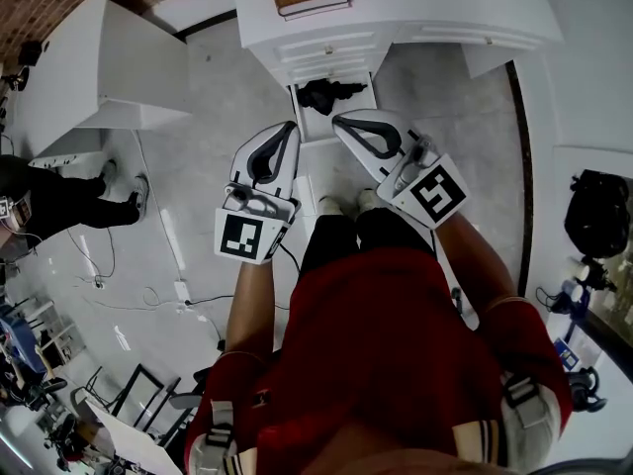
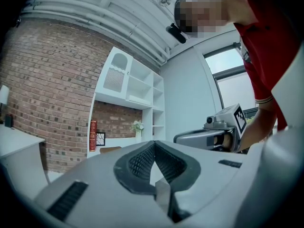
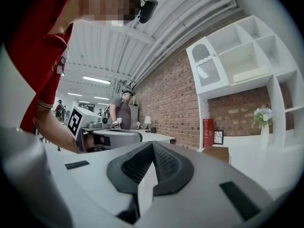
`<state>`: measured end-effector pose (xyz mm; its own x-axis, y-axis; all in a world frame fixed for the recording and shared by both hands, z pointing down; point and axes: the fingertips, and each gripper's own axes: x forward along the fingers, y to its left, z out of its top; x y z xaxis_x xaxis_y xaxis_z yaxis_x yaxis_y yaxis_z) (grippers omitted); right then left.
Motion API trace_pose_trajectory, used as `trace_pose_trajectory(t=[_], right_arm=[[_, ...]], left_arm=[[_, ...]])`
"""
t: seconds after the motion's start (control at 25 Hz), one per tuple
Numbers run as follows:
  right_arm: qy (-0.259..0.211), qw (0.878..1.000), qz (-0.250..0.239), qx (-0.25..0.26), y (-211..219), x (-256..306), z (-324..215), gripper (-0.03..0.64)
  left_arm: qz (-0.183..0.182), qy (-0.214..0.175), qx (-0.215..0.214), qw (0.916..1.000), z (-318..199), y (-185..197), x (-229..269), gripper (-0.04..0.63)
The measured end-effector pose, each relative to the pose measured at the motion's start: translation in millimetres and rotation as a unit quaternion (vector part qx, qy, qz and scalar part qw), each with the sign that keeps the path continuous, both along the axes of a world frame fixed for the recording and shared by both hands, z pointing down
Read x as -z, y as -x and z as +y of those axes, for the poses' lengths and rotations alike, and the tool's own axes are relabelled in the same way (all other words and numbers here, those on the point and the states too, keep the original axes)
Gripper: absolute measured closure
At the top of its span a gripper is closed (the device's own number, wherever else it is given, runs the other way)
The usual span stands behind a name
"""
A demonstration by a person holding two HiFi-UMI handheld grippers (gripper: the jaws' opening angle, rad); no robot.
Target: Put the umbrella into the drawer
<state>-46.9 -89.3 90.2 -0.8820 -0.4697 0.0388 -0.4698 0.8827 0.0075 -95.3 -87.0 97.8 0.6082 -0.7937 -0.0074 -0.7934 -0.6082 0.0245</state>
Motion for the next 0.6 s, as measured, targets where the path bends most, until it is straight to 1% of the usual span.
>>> trace_pose_trajectory(t=[0.08, 0.2, 0.28, 0.6], right_arm=[[0.001, 1.000, 0.000, -0.002, -3, 6, 2, 0.618], [-0.001, 1.000, 0.001, -0.008, -9, 13, 6, 0.617], [-0.006, 1.000, 0.002, -0.012, -12, 19, 9, 0.617], [-0.007, 1.000, -0.008, -0.014, -23, 26, 28, 0.618]], left_arm=[[0.007, -0.005, -0.004, 1.0000, 3, -4, 8, 0.589], [0.006, 0.002, -0.004, 1.0000, 7, -8, 12, 0.589], [0.009, -0.002, -0.006, 0.9999, 11, -12, 18, 0.589], [-0.001, -0.003, -0.007, 1.0000, 25, -18, 26, 0.589]])
